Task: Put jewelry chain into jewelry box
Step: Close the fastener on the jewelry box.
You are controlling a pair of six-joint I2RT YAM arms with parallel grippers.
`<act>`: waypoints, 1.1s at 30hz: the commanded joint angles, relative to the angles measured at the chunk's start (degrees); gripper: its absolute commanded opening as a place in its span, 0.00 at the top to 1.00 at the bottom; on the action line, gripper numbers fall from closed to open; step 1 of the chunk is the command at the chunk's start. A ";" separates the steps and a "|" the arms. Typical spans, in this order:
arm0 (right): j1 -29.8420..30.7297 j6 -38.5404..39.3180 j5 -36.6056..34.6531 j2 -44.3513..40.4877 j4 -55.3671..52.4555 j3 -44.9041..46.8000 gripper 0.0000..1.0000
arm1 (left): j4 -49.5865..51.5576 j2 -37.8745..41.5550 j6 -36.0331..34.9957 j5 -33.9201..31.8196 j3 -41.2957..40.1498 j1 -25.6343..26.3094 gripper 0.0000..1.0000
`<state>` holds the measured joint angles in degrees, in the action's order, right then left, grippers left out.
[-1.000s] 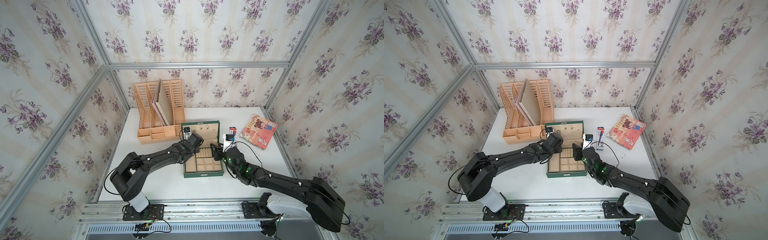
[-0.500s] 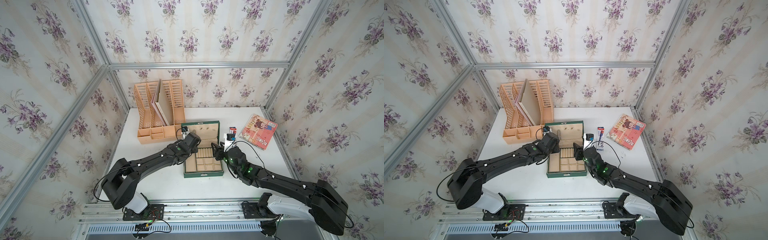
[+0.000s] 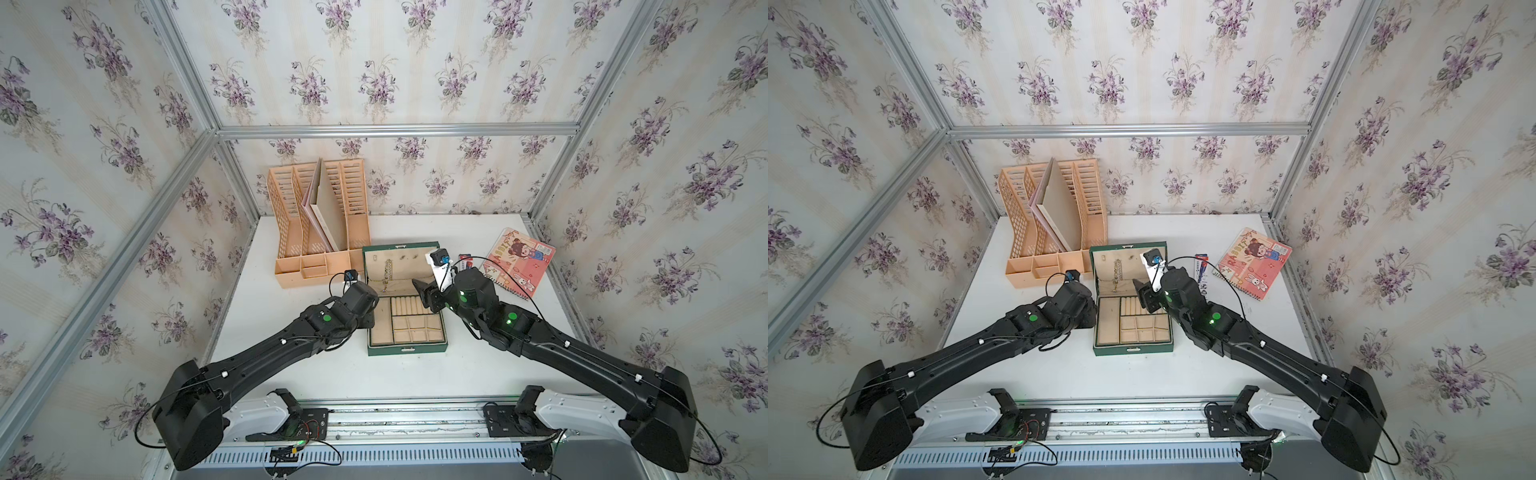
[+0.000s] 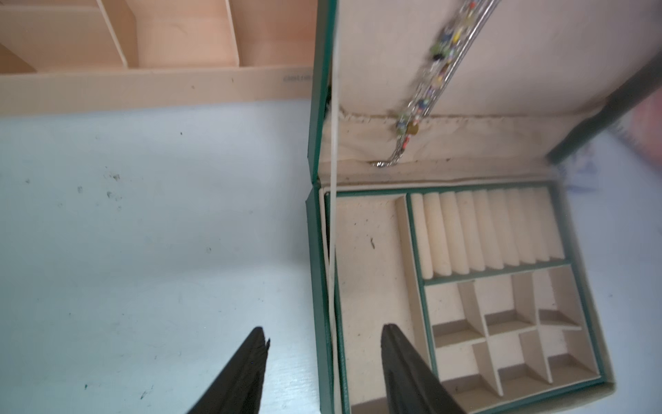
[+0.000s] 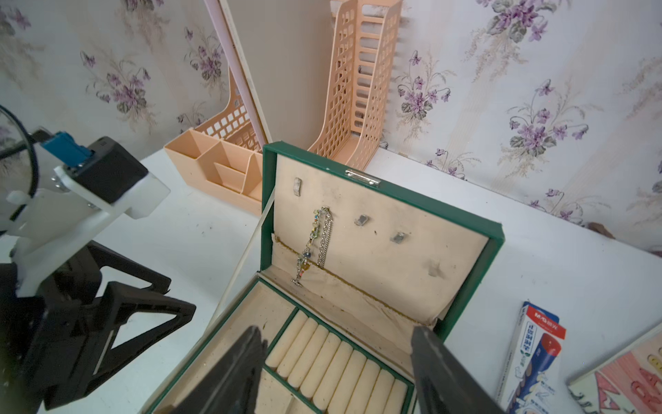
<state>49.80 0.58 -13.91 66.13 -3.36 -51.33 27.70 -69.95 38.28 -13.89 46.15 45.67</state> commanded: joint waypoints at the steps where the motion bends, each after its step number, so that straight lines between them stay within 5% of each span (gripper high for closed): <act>1: 0.03 11.53 1.06 1.71 -4.04 -3.31 0.30 | -0.79 -0.37 -0.51 4.20 -2.64 -0.59 0.45; 6: -1.10 31.92 -2.22 5.42 1.82 -5.45 0.30 | -4.66 -1.12 -0.76 7.87 -5.34 -1.02 0.45; 12: -8.70 46.16 9.56 10.56 8.12 -7.32 0.25 | -7.15 -3.48 -1.87 9.13 -6.41 -1.40 0.45; 20: -10.95 54.53 15.22 22.90 -1.81 -18.90 0.22 | -6.99 -8.91 -1.40 9.41 -5.27 -1.80 0.48; 33: -10.43 58.96 16.94 29.88 0.29 -21.95 0.16 | -4.82 -10.72 -1.54 9.06 -4.01 -1.90 0.67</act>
<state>39.27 57.91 2.22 95.42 -4.34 -72.71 20.80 -80.34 37.15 -3.01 41.98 43.94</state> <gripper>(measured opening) 0.837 0.348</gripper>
